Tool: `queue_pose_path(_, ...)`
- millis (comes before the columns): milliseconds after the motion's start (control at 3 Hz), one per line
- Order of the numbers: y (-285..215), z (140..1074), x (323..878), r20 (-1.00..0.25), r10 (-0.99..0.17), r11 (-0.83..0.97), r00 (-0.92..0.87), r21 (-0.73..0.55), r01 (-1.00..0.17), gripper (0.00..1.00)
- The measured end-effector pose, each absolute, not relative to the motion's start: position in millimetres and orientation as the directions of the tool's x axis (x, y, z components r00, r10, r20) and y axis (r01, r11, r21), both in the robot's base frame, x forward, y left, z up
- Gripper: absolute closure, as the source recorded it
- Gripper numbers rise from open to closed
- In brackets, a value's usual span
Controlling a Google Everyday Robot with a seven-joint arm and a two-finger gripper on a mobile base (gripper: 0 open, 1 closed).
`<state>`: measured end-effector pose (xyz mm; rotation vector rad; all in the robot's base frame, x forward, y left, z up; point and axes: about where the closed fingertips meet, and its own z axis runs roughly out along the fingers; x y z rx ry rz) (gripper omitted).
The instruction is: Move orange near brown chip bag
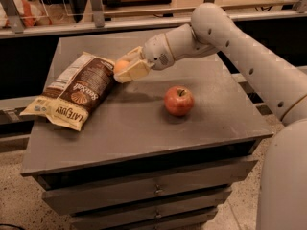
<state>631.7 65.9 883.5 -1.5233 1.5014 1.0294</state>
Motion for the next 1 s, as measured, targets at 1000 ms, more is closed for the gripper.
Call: queue_pose_path(1000,92,855,606,-0.914,-0.401,-0.019,-0.054,0.067,-0.998,1.00)
